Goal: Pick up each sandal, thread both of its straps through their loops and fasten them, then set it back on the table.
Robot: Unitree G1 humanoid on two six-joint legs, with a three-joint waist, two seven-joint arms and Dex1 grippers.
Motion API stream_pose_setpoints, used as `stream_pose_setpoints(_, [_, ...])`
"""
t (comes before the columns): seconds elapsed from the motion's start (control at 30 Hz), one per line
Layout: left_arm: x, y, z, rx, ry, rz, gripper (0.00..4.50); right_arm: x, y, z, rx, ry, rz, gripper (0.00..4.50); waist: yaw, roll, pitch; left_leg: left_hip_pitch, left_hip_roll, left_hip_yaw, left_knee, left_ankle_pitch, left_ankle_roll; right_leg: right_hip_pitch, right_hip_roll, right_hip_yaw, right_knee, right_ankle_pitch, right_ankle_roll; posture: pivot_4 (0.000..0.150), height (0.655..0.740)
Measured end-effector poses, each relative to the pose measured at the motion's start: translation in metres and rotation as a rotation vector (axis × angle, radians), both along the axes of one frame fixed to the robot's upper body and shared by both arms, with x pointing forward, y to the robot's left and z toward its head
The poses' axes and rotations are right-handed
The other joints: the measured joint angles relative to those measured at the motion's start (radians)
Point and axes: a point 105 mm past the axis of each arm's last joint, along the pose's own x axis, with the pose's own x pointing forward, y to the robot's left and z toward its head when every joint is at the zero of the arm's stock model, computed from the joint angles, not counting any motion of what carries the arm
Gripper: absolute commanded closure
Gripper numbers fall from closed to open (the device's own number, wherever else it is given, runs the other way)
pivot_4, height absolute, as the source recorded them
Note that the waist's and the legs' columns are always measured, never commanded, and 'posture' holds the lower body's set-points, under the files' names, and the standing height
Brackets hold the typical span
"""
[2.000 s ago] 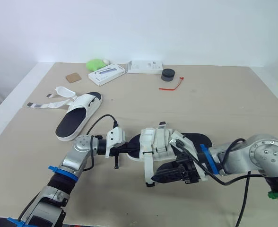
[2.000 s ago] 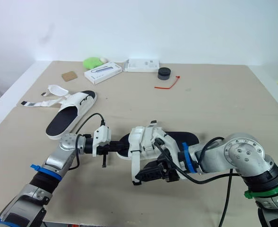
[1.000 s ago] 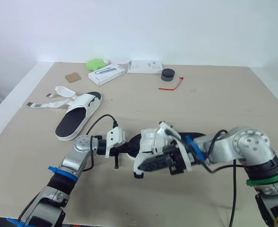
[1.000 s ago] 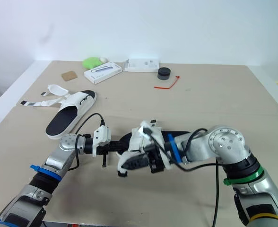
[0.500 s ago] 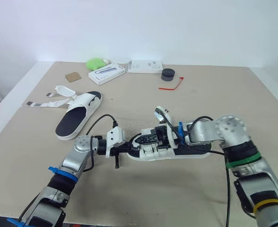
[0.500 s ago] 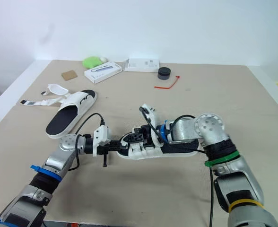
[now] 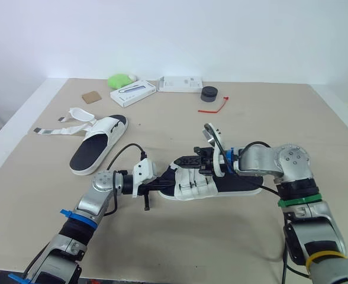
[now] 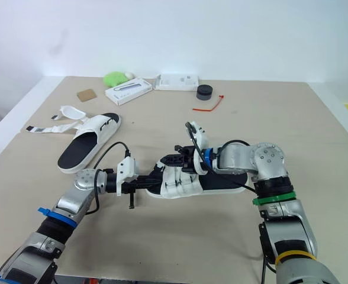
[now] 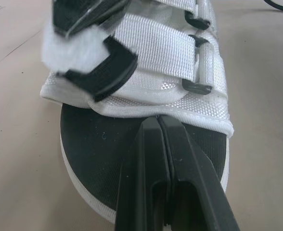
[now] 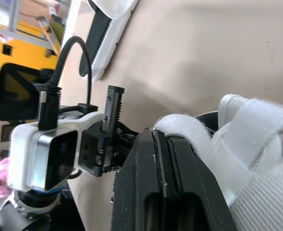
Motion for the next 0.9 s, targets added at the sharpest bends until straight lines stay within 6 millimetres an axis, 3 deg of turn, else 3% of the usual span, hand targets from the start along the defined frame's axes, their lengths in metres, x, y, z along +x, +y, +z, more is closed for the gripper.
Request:
stream_pose_setpoints(0.27, [-0.001, 0.000, 0.000, -0.001, -0.001, -0.002, 4.50, -0.008, -0.016, -0.015, -0.015, 0.063, -0.172, 4.47, 0.000, 0.000, -0.001, -0.001, 0.000, 0.000, 0.000, 0.000, 0.000, 0.000, 0.000, 0.000, 0.000, -0.001, 0.000, 0.150, 0.7400])
stream_pose_setpoints(0.43, [-0.001, 0.000, -0.001, 0.003, 0.000, 0.000, 4.50, -0.004, -0.011, -0.016, -0.041, 0.073, -0.183, 4.47, -0.002, 0.000, -0.002, 0.000, 0.000, 0.000, 0.000, 0.000, 0.000, 0.000, 0.000, 0.000, 0.000, -0.001, 0.000, 0.150, 0.7400])
stream_pose_setpoints(0.9, [-0.002, 0.004, 0.000, 0.010, -0.008, 0.002, 4.50, -0.014, 0.012, 0.013, 0.116, -0.009, 0.000, 4.47, -0.011, 0.002, -0.001, -0.001, 0.001, 0.000, 0.000, 0.000, 0.000, 0.000, 0.000, 0.000, 0.000, -0.001, 0.000, 0.150, 0.7400])
